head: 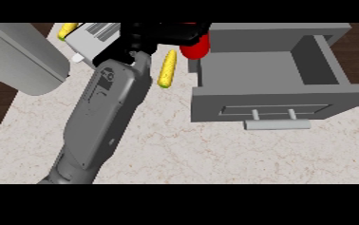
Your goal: Pick up the can, place it into the drawer and close the drawer
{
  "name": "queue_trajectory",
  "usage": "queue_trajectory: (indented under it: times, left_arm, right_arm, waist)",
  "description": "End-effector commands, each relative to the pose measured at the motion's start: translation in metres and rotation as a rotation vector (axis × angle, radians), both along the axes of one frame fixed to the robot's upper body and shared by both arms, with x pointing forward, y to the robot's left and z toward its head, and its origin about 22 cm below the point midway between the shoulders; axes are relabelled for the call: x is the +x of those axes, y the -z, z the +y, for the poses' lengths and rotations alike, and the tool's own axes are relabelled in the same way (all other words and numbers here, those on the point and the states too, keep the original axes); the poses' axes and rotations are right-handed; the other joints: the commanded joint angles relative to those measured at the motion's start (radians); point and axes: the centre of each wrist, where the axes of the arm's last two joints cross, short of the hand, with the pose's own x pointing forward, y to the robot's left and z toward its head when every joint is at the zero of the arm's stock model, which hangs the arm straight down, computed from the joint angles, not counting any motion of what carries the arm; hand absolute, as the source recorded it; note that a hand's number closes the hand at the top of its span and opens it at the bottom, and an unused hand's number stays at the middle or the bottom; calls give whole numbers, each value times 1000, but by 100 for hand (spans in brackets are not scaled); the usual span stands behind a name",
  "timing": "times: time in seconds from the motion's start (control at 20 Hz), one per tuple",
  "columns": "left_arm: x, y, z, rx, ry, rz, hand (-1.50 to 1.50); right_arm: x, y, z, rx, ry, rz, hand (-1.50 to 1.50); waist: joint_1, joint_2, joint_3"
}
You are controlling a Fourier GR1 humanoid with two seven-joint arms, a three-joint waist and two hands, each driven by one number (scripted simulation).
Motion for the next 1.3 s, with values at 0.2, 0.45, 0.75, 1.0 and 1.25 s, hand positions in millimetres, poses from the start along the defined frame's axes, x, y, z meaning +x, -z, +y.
queue_trajectory:
  times: [0.2,0.45,0.75,1.0,1.25]
  left_arm:
    - [15,-31,-45,37,-22,-7,150]
    - [29,-31,-55,46,3,7,150]
    - [25,-40,-80,49,-9,34,150]
    - [29,-24,-82,52,-5,34,150]
    - [26,-12,-93,105,-15,48,150]
  right_arm:
    - [-2,6,0,9,-10,-13,-150]
    - [8,1,-2,-2,-21,-1,-150]
    - [6,-5,-2,-9,-10,-14,-150]
    - [13,6,-6,11,-23,0,-150]
    - [18,-18,-12,-2,-40,-13,-150]
  waist:
    - [-14,1,1]
    - [-22,6,0]
    - [-30,5,1]
    - [-29,6,1]
    - [-54,10,1]
